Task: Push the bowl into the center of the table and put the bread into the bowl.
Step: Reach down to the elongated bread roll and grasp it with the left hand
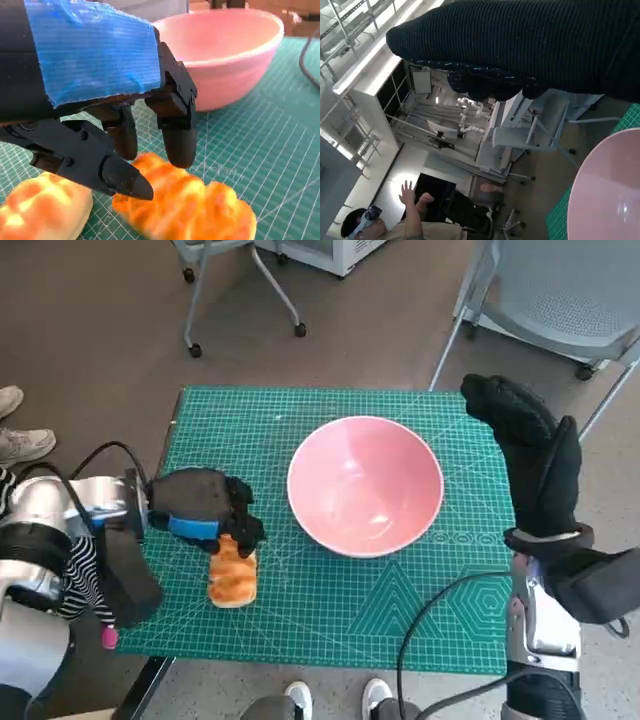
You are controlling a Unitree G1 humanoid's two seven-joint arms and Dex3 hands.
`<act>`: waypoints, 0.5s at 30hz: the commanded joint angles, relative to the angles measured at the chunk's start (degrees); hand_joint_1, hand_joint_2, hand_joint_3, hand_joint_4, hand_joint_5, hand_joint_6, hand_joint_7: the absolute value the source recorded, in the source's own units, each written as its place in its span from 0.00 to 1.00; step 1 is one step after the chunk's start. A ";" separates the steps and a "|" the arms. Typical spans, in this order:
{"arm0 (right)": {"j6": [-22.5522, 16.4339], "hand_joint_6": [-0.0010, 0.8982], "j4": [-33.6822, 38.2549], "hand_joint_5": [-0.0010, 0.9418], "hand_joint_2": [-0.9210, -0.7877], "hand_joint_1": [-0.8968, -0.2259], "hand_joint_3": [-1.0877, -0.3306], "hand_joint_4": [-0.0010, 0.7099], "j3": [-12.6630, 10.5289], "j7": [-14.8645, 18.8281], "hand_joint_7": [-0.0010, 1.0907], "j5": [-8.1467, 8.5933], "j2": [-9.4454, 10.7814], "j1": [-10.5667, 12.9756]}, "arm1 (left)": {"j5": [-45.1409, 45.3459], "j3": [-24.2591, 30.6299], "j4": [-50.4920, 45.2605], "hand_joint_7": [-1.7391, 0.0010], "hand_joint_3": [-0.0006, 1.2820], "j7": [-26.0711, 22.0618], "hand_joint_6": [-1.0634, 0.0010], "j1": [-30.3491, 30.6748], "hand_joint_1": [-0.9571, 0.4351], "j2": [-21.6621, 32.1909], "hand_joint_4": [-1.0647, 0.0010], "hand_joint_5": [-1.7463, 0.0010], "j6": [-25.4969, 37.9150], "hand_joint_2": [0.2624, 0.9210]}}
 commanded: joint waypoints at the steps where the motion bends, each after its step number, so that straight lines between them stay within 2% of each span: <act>1: 0.14 0.10 1.05 0.00 0.00 0.26 0.46 0.29 0.16 -0.36 0.52 0.03 0.34 0.85 | -7.42 3.84 -0.06 0.31 0.01 -6.40 0.32 0.63 0.69 1.76 0.28 0.46 -1.06 0.99; 7: -0.19 0.10 1.43 0.00 0.00 0.26 0.46 0.29 0.12 -0.30 0.52 0.07 0.33 0.77 | -16.20 8.04 -2.40 0.31 0.01 -14.06 0.34 2.10 0.69 2.78 0.29 0.45 0.29 1.00; 15: -0.81 0.10 2.08 0.00 0.00 0.26 0.45 0.29 0.15 -0.05 0.52 0.30 0.41 0.72 | -22.71 13.10 -6.66 0.30 0.01 -20.52 0.35 5.46 0.69 3.69 0.29 0.45 3.75 1.00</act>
